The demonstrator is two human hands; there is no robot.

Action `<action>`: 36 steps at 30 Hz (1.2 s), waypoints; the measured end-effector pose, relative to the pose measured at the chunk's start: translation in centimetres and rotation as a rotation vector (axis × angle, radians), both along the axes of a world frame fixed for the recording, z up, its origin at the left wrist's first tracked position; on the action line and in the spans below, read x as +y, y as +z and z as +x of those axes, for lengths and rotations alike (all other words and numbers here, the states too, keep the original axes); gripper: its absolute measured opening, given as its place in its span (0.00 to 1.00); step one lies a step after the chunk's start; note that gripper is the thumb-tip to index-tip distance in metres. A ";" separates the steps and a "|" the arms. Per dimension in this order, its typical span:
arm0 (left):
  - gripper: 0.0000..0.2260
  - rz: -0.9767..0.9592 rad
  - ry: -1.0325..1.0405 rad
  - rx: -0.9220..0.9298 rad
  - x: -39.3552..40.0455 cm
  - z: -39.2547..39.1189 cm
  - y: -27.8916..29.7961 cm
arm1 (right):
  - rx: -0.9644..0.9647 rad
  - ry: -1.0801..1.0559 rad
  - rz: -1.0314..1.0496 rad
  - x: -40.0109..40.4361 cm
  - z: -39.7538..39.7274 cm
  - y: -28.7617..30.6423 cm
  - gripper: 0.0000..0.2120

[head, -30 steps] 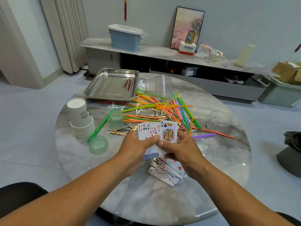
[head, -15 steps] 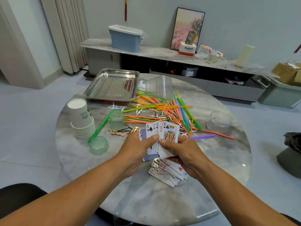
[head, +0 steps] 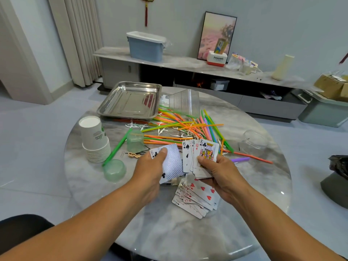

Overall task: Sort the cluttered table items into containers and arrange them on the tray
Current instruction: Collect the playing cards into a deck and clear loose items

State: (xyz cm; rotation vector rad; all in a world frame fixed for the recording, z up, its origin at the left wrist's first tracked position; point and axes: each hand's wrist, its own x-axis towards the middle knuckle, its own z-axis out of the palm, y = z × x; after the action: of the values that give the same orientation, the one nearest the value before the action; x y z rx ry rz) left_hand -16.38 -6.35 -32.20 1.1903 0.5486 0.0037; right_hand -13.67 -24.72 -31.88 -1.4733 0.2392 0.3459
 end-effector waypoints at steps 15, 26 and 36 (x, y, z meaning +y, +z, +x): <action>0.08 -0.050 -0.066 0.073 0.6 0.0 -0.5 | -0.293 0.320 -1.453 -0.9 -0.6 -2.1 0.25; 0.11 -0.185 -0.204 0.039 -0.5 -0.6 -0.5 | -0.238 0.078 -0.212 1.3 -1.4 -0.7 0.08; 0.28 -0.636 -0.303 -0.002 -0.5 -0.6 0.2 | -0.936 0.229 -1.015 2.5 -3.5 -1.9 0.17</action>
State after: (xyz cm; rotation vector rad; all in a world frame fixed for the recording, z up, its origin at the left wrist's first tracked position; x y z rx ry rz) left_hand -16.94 -6.84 -32.05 0.6386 0.3229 -0.4007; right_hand -17.15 -22.25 -33.77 -2.4935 -0.6061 -0.3831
